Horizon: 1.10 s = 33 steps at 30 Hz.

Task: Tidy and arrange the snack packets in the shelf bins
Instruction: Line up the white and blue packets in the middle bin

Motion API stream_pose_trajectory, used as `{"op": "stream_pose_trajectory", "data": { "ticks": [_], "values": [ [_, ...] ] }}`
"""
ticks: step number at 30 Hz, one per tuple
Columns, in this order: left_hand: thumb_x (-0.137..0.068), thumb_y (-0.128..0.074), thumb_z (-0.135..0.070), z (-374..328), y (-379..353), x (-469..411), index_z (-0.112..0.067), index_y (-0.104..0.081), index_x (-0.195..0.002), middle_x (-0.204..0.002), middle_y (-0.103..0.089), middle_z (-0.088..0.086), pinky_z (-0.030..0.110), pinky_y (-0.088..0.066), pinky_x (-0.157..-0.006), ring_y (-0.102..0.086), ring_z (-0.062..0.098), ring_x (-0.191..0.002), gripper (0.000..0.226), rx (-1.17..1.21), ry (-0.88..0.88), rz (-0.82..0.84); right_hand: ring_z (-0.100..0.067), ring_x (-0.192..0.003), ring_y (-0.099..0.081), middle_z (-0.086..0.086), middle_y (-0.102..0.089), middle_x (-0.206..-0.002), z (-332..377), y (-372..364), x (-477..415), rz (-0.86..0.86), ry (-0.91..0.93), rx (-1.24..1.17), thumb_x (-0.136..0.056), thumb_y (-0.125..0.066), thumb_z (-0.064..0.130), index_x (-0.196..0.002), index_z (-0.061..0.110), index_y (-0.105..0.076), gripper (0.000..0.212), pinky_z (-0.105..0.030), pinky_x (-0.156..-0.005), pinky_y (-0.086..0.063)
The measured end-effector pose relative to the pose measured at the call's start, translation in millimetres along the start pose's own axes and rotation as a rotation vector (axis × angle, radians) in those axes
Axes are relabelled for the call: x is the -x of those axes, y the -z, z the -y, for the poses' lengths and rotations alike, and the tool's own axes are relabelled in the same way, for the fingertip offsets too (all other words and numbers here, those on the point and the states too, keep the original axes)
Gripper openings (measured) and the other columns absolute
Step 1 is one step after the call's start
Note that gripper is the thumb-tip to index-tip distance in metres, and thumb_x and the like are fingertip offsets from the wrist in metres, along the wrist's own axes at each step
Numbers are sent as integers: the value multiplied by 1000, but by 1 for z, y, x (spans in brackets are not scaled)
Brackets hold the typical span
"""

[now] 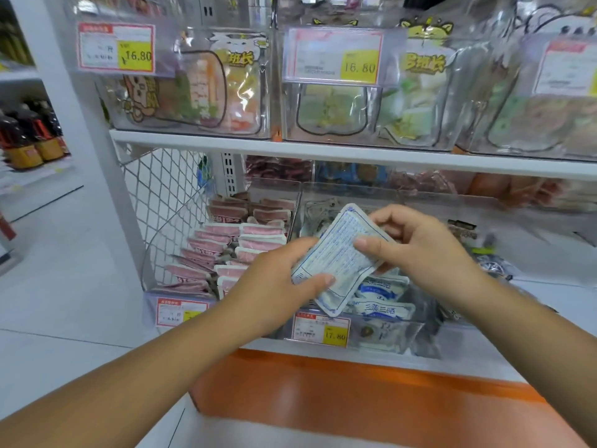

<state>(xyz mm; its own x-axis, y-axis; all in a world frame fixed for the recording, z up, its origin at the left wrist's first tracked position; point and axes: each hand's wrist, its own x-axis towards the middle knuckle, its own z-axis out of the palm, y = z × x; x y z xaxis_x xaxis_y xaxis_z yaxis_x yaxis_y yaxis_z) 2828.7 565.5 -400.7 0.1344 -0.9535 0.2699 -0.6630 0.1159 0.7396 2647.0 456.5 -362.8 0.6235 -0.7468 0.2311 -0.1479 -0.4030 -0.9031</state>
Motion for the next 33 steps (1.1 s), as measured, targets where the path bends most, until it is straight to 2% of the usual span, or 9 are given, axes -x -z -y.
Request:
{"op": "stream_pose_trajectory", "data": {
  "ticks": [4,7,9,13,17,20,23,28,33],
  "values": [
    [-91,-65,-27,-2,-5,0,-37,-59,-117,-109,-69,-17,33,-52,-90,-65,1,-99,28,233,94,48,0,-133,-35,20,-35,-145,-7,16,18,104,281,555,-82,-65,5,-134,50,-36,75,-23,-98,-45],
    [-93,-62,-19,-7,-3,-1,-28,-61,-120,-111,-71,-8,42,-51,-94,-68,13,-102,29,419,153,136,-9,-144,-16,15,-11,-158,-21,17,23,224,498,901,-81,-70,18,-142,47,-30,78,-27,-107,-34],
    [-92,-62,-21,-11,-4,-1,-23,-59,-126,-113,-71,-4,38,-52,-92,-68,15,-102,34,489,172,185,-10,-136,-34,11,-32,-152,-29,15,21,168,500,863,-88,-59,41,-137,44,-42,51,-36,-103,-42],
    [-77,-63,-55,-14,-2,-1,-40,-48,-134,-122,-63,-18,24,-53,-84,-63,-1,-104,61,482,191,156,2,-97,-54,28,-62,-104,-28,16,19,91,381,681,-92,-44,54,-118,44,-61,33,-22,-82,-47],
    [-76,-74,-52,-11,7,-3,-38,-59,-123,-119,-66,-17,30,-52,-91,-63,4,-108,51,372,75,137,-12,-63,-56,3,-65,-72,-19,12,21,57,184,475,-86,-44,54,-95,30,-70,36,-35,-59,-44],
    [-84,-72,-18,-10,2,-6,-19,-65,-113,-103,-74,-4,28,-58,-77,-71,13,-90,30,399,114,13,-12,-68,-64,5,-71,-81,-12,7,20,40,111,327,-84,-51,52,-98,32,-70,31,-30,-59,-49],
    [-89,-65,-13,-6,1,-6,-15,-64,-111,-100,-74,-2,29,-58,-75,-71,17,-90,22,492,156,-8,-2,-71,-67,9,-74,-89,-7,3,21,40,-14,28,-74,-65,48,-105,30,-67,36,-16,-59,-48],
    [-90,-64,-12,-8,0,-4,-17,-61,-115,-103,-74,-3,30,-58,-78,-70,16,-95,25,584,184,-9,-28,-98,-70,-8,-72,-108,-12,-5,22,97,-211,-435,-72,-73,23,-119,16,-59,49,-39,-81,-54],
    [-82,-70,-42,7,16,-5,-40,-55,-124,-113,-54,-28,27,-49,-89,-53,-2,-102,45,-238,-58,-175,-15,-79,-70,6,-74,-93,1,12,12,-78,-2,35,-81,-73,25,-105,30,-63,26,-35,-68,-55]
  ]
}}
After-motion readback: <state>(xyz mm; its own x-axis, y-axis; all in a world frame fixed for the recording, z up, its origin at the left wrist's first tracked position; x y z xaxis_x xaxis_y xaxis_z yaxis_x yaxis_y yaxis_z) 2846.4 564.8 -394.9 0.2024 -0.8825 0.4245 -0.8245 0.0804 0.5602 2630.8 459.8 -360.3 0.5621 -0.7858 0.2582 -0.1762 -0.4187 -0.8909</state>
